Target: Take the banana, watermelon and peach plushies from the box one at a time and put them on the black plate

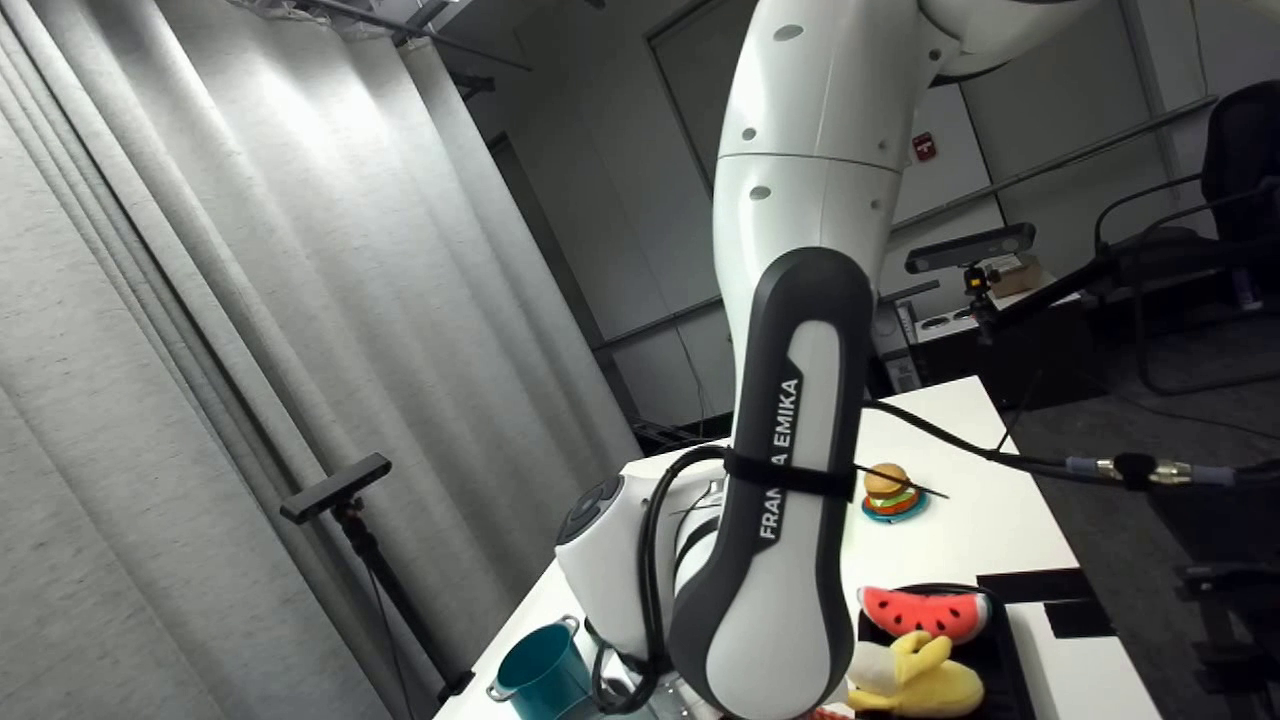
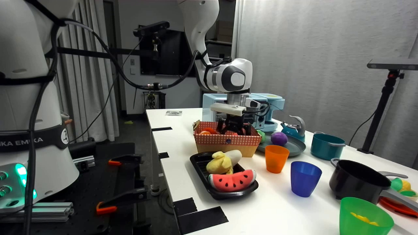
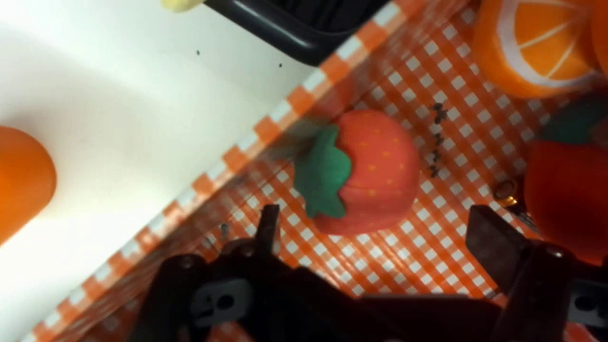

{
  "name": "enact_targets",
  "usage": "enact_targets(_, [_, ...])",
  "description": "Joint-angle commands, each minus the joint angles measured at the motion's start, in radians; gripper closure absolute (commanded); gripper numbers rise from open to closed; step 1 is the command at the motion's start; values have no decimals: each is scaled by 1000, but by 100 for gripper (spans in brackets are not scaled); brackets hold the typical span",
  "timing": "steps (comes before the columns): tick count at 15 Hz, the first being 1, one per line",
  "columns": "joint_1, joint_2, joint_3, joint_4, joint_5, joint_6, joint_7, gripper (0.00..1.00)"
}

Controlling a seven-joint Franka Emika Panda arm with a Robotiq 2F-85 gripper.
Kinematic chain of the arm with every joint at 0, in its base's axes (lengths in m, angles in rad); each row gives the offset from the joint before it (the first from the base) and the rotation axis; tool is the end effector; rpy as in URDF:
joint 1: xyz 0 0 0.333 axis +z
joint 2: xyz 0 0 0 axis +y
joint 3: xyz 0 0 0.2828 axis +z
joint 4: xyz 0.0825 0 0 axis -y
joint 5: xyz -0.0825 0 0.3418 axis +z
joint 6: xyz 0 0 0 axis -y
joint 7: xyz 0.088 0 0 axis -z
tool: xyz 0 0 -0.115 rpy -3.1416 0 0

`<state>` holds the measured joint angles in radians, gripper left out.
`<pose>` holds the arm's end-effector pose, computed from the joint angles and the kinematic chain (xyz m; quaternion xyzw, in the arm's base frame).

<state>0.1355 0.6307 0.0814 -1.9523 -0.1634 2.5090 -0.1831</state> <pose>0.5508 0.1220 0.1465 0.9654 0.2575 -0.0343 0.0223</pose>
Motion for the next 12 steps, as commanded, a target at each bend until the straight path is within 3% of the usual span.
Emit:
enact_targets(1, [-5, -42, 1, -46, -8, -11, 7, 0])
enact_targets(12, [2, -120, -5, -117, -20, -23, 14, 0])
